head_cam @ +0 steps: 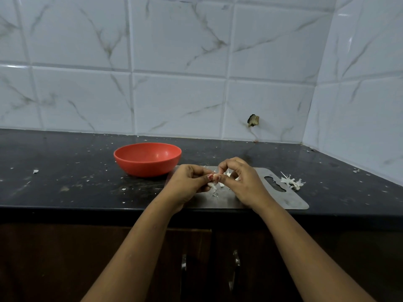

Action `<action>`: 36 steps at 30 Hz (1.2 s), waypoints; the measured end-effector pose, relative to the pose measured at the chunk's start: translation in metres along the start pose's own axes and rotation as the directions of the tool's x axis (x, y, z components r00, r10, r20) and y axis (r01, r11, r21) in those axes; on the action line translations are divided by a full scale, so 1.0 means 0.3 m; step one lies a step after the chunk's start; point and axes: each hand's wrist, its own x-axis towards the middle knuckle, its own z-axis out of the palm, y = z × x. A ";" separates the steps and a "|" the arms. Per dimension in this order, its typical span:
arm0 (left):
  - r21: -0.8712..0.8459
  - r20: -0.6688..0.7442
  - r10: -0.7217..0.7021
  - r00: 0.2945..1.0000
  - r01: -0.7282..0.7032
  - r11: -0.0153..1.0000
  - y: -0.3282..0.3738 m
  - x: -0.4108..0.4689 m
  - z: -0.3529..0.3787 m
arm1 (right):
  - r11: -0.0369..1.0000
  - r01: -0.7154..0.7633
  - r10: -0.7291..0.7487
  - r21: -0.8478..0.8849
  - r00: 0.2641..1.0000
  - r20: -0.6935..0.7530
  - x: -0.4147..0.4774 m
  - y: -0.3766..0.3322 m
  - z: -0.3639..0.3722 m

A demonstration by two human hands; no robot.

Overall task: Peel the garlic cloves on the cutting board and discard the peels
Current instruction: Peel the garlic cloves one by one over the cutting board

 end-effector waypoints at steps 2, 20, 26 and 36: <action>-0.003 0.002 0.002 1.000 -0.002 1.000 -0.001 0.001 0.000 | 1.000 0.000 0.000 0.005 0.999 -0.048 0.001 0.000 0.000; -0.020 -0.099 0.002 0.995 -0.004 1.000 -0.008 0.004 0.008 | 0.971 0.136 -0.122 -0.198 0.989 0.082 0.010 0.038 0.022; 0.035 -0.182 0.017 0.983 -0.011 0.999 -0.012 0.008 0.023 | 0.961 0.136 -0.117 -0.242 0.989 0.092 0.002 0.030 0.024; 0.009 -0.332 -0.034 0.943 0.039 0.999 -0.024 0.022 0.019 | 0.998 -0.030 0.028 -0.063 0.999 -0.043 -0.010 0.015 0.011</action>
